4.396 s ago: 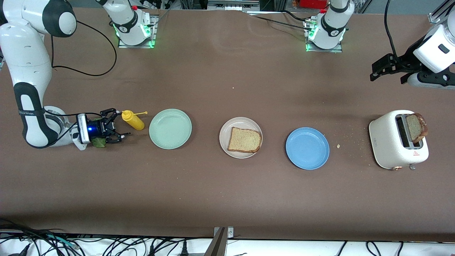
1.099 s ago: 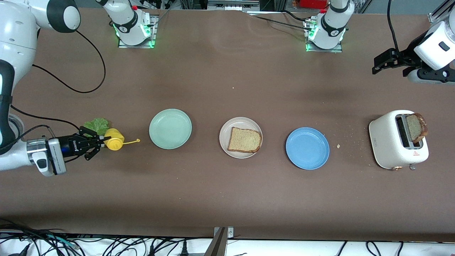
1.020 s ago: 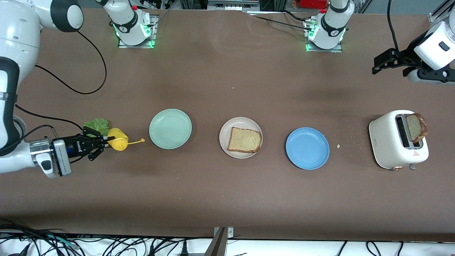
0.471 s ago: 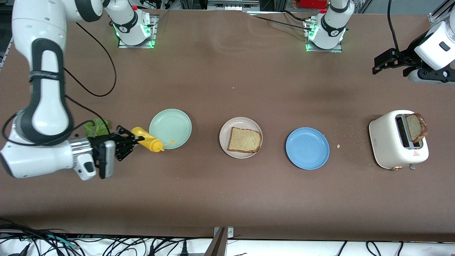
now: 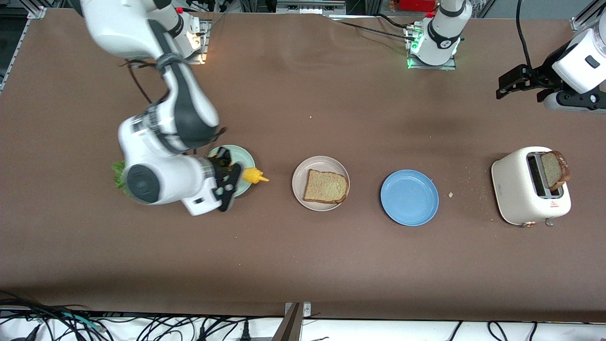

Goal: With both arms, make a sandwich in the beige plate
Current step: 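Carry the mustard bottle with the right gripper above the bread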

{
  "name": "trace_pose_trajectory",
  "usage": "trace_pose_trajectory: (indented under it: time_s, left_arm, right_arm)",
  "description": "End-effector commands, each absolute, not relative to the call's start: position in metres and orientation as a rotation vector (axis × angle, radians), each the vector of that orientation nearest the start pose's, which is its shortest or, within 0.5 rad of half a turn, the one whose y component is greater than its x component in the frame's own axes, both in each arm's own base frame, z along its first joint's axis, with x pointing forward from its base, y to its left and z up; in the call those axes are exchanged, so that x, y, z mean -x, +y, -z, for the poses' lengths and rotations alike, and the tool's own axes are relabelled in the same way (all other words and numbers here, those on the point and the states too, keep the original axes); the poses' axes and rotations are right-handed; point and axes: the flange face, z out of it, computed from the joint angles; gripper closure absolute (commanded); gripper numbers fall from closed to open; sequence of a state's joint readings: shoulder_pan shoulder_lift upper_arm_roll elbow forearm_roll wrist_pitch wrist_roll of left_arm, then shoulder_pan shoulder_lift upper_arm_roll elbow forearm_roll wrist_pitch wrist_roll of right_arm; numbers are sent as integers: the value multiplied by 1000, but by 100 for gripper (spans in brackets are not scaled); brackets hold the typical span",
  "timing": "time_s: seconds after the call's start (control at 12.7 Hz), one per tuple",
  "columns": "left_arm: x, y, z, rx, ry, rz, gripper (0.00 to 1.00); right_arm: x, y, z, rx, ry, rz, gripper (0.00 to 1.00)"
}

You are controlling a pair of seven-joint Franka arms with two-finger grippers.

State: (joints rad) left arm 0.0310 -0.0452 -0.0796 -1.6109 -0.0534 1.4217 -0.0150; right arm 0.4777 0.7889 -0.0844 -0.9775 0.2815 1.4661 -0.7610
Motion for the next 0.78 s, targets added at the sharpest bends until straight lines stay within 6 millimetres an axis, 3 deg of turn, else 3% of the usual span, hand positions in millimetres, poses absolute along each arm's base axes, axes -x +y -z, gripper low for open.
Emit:
trace_pose_trajectory:
  time_s: [0.0,0.24,0.55,0.71]
  left_arm:
    - [-523,-31,-624,3164,51,-213,0]
    - [-523,-30,-624,3164,48,-213,0]
    - [-523,-30,-624,3164,48,-213,0]
    - [-523,-30,-624,3164,46,-213,0]
  right_arm:
    - [-630,366,-388,2501,-1647,-398,99]
    - [-587,432,-378,2609,-1846,-469,99]
    - [-553,473,-352,2621,-2050,-551,99]
    - [-549,480,-338,2622,-2091,-571,99]
